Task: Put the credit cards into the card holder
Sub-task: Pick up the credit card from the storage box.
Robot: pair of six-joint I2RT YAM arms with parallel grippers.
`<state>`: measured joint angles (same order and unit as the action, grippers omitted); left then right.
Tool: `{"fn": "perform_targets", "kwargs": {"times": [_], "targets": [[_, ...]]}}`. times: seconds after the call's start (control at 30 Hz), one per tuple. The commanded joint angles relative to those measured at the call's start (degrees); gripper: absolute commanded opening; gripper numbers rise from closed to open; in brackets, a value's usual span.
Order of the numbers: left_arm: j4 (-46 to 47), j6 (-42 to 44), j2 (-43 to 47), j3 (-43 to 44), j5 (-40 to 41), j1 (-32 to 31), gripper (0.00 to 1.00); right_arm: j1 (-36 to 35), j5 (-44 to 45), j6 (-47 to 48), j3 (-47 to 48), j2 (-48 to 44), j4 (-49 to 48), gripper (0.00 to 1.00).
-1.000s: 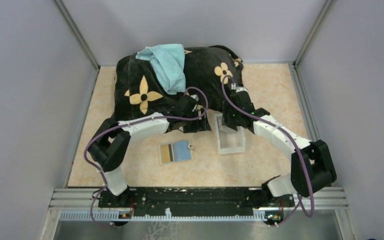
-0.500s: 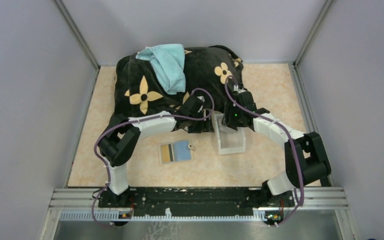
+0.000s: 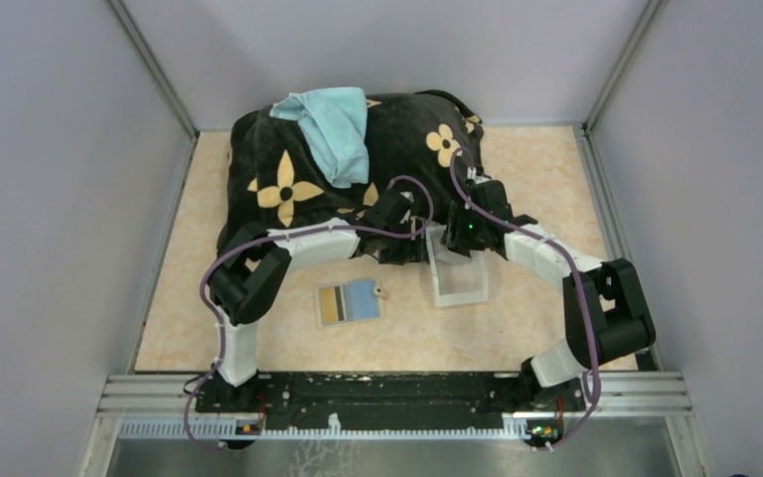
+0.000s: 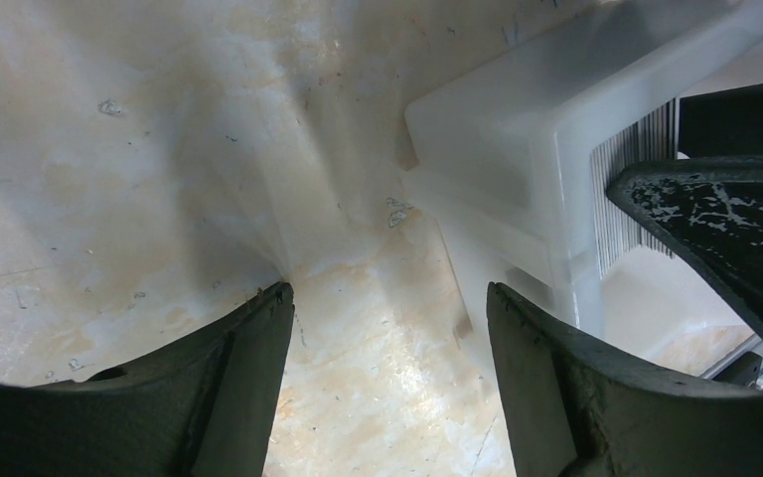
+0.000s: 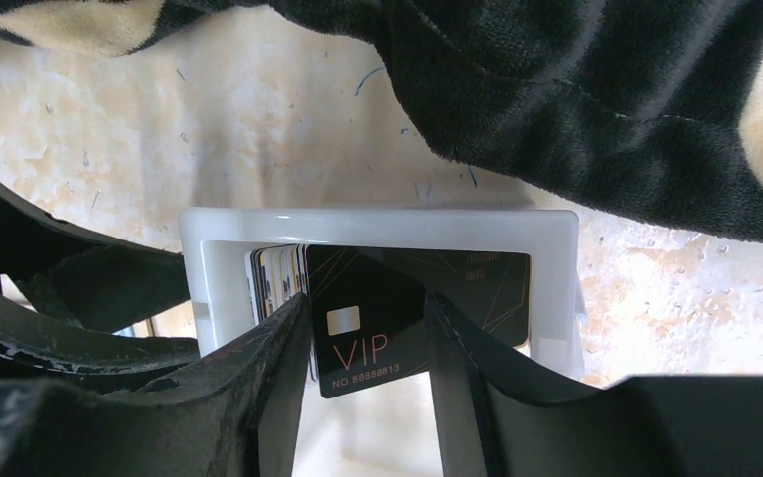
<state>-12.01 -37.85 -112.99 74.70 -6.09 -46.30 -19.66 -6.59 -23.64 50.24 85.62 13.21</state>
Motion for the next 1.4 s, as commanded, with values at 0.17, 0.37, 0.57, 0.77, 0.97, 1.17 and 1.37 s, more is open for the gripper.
{"fn": "perform_targets", "kwargs": {"times": [0.17,0.37,0.57,0.77,0.97,1.17,1.37], "targets": [[0.44,0.32,-1.98,3.35,-0.68,-0.69,0.77,0.15,-2.67,0.08,1.03,-0.66,1.51,0.39],[0.57,0.06,-2.67,4.28,-0.94,-0.72,0.77,-0.18,-3.16,-0.14,2.37,-1.52,2.87,0.37],[0.65,-0.01,-2.83,4.53,-0.94,-0.72,0.77,-0.86,-3.26,-0.35,3.11,-2.42,3.82,0.34],[0.81,-0.11,-2.74,4.41,-0.94,-0.8,0.77,-1.08,-3.21,-0.36,3.91,-3.21,4.99,0.31],[0.99,-0.28,-2.58,4.24,-0.9,-0.94,0.77,-1.1,-3.3,-0.27,4.65,-4.33,6.29,0.29],[1.2,-0.39,-2.45,4.14,-0.78,-1.15,0.77,-1.17,-3.11,-0.05,4.83,-5.41,7.45,0.26],[1.28,-0.47,-2.11,3.73,-0.33,-1.32,0.77,-1.17,-2.24,0.33,4.56,-6.92,8.77,0.22]]}}
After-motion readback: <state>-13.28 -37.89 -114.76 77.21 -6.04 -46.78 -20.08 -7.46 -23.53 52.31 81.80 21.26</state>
